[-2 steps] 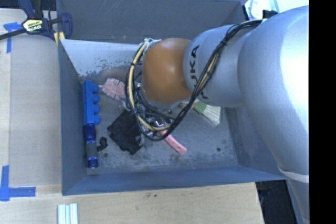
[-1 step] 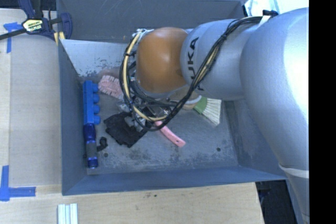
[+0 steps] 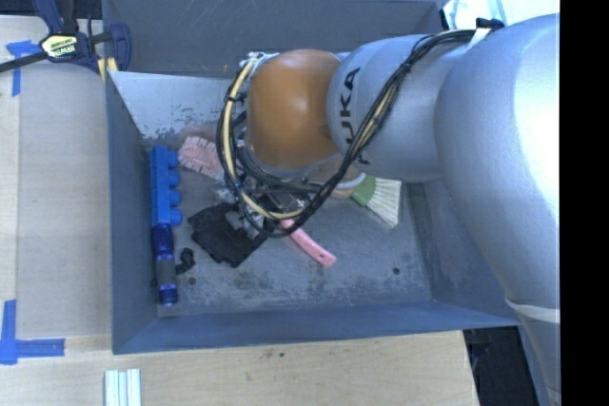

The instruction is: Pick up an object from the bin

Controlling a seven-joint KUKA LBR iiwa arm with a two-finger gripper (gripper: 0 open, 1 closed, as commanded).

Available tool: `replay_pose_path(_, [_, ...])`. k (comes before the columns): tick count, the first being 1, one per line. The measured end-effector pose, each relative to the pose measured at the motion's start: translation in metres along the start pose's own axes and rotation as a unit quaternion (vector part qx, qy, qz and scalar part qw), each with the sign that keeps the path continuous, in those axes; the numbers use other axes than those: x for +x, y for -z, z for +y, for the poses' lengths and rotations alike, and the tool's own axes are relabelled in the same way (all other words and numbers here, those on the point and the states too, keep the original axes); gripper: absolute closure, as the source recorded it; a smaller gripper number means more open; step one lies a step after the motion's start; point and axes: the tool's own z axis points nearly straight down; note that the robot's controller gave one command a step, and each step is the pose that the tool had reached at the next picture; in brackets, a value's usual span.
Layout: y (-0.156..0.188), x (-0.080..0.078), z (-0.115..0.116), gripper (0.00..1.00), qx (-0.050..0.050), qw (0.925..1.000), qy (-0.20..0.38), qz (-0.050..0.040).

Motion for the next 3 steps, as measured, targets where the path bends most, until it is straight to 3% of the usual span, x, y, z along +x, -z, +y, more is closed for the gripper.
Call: replay_pose_path(3, [0.044, 0.000, 0.000, 1.00, -0.001, 1.0000, -0.002, 0.0012])
